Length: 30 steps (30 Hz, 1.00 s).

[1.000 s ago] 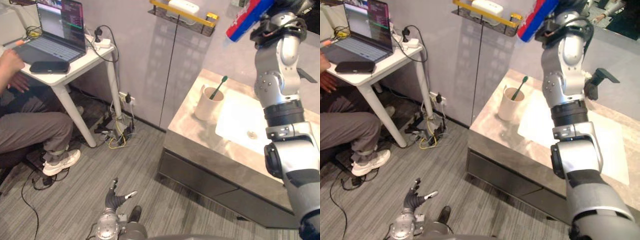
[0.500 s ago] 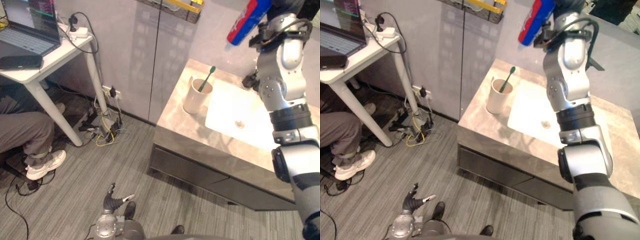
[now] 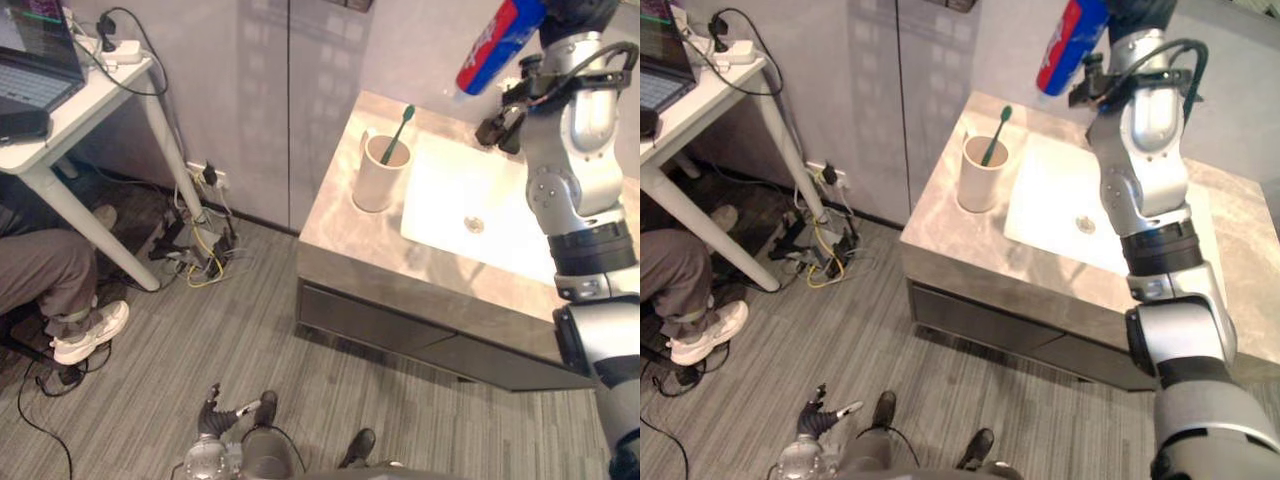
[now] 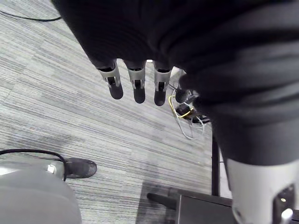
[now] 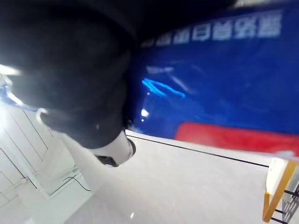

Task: Organize washtable

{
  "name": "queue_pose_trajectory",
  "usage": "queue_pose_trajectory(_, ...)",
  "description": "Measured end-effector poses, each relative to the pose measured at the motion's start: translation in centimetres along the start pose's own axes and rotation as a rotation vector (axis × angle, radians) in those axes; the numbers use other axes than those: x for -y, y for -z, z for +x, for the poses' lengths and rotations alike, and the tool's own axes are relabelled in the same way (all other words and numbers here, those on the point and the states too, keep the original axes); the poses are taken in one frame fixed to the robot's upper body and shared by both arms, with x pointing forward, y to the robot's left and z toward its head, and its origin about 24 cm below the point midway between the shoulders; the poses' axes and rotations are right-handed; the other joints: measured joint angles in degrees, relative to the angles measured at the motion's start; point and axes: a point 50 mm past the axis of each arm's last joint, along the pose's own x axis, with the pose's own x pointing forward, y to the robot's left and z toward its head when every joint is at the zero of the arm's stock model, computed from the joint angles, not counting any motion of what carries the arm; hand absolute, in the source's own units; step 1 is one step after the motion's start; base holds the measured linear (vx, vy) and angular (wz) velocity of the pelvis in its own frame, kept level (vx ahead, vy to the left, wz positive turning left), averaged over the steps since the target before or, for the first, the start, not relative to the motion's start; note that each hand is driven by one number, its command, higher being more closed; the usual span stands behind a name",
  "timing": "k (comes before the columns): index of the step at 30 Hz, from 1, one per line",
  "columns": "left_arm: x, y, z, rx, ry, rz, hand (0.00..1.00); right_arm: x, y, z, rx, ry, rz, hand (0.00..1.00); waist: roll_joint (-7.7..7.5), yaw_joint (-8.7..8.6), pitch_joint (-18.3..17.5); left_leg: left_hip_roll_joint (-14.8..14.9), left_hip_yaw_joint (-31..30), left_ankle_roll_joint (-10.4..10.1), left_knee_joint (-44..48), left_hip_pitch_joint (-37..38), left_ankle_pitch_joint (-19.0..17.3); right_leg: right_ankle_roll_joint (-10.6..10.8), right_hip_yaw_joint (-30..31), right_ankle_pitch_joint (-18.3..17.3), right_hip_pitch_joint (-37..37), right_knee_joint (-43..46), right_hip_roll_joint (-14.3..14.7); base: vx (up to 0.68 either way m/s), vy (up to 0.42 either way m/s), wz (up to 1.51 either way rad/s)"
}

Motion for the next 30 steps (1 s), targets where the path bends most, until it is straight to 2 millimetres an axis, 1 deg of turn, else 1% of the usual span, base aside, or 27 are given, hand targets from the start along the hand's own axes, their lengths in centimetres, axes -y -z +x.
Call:
queue_pose_trajectory(6,0.0,0.2,0.2,-0.016,-0.006,-0.012,0.00,0.1,1.6,-1.6,-0.057,0.001,-0.014,1.00,-0.02,-0.06,0.0,-0.3,0.1,0.0,0.0,-0.1,0.0,0.0,0.1,0.0,-0.1,0.0,0.0,0.00,0.000,0.00)
queue_pose_trajectory(8,-0.2,0.4,0.2,-0.022,-0.023,-0.018,0.00,-0.2,1.8,-2.2,-0.062,-0.009,-0.002,1.00,-0.01,-0.25,0.0,-0.3,0.0,0.0,0.0,-0.1,0.0,0.0,0.1,0.0,-0.2,0.0,0.0,0.00,0.000,0.00)
queue_pose_trajectory(10,-0.5,0.9,0.1,-0.046,-0.041,-0.028,0.00,-0.9,1.6,-2.6,-0.048,-0.039,0.013,1.00,0.02,-0.83,0.0,-0.3,0.0,0.0,0.0,-0.1,0.0,0.1,0.1,0.0,-0.2,0.0,0.0,0.00,0.000,0.00)
queue_pose_trajectory(15,-0.5,1.7,0.0,-0.081,-0.042,-0.029,0.00,-1.5,0.8,-2.6,0.002,-0.066,0.031,1.00,0.08,-0.84,0.1,-0.3,-0.3,0.0,-0.1,-0.2,0.0,0.0,0.0,-0.1,-0.2,0.1,0.0,0.00,0.000,0.00)
queue_pose_trajectory(21,-0.5,2.7,-0.2,-0.122,-0.040,-0.023,0.00,-1.6,0.7,-2.6,0.018,-0.044,0.065,1.00,0.34,-0.76,0.4,-0.2,-0.9,0.2,-0.1,-0.3,-0.1,0.0,-0.5,-0.5,-0.2,1.0,0.0,-0.02,0.017,0.05)
queue_pose_trajectory(24,-0.9,3.4,-0.4,-0.153,-0.060,-0.039,0.00,-1.7,0.7,-2.6,0.028,-0.025,0.088,1.00,0.34,-0.74,0.4,-0.1,-1.2,0.2,-0.1,-0.5,-0.1,-0.1,-0.8,-0.5,-0.3,1.0,0.0,-0.01,0.011,0.02)
queue_pose_trajectory(30,-1.0,3.8,-0.5,-0.174,-0.063,-0.050,0.00,-1.8,0.8,-2.6,0.028,-0.021,0.097,1.00,0.33,-0.69,0.4,-0.1,-1.6,0.0,-0.1,-0.7,0.0,-0.2,-1.0,-0.6,-0.4,0.9,0.0,0.00,0.003,0.01)
